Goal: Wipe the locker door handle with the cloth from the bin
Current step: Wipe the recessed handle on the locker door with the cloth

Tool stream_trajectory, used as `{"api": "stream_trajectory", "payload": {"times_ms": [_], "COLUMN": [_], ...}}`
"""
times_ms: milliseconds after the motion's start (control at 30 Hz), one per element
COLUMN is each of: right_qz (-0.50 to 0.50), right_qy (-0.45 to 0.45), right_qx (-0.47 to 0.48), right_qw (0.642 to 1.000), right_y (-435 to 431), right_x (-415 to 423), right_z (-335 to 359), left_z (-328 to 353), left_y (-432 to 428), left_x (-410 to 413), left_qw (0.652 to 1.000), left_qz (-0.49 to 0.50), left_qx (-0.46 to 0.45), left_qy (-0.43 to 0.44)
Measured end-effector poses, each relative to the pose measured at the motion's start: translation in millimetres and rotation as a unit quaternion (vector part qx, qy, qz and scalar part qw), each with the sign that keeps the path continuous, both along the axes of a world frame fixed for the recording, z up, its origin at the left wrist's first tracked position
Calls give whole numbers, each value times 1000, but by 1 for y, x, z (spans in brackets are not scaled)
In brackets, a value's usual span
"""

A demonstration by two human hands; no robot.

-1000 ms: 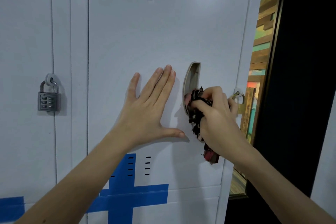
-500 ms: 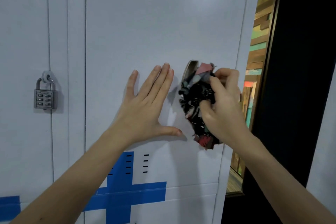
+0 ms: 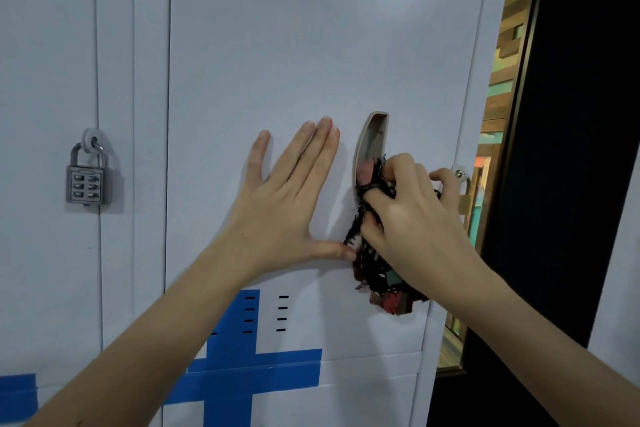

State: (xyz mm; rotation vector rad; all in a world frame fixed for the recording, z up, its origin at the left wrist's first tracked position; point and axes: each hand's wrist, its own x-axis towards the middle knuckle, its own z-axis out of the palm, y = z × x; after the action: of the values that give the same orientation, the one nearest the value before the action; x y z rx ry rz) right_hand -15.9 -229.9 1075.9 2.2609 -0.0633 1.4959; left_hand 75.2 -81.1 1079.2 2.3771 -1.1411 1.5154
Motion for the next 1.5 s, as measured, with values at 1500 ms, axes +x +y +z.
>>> {"api": "stream_trajectory", "payload": {"times_ms": [1500], "right_qz": [-72], "right_qy": [-21], "right_qx": [-186], "right_qw": [980], "right_y": [-22], "right_x": [4], "right_z": [30], "left_z": [0], "left_y": [1], "left_x": [0], "left_qw": [1000], "left_qz": [-11], "left_qx": [0], "left_qy": [-4]}}
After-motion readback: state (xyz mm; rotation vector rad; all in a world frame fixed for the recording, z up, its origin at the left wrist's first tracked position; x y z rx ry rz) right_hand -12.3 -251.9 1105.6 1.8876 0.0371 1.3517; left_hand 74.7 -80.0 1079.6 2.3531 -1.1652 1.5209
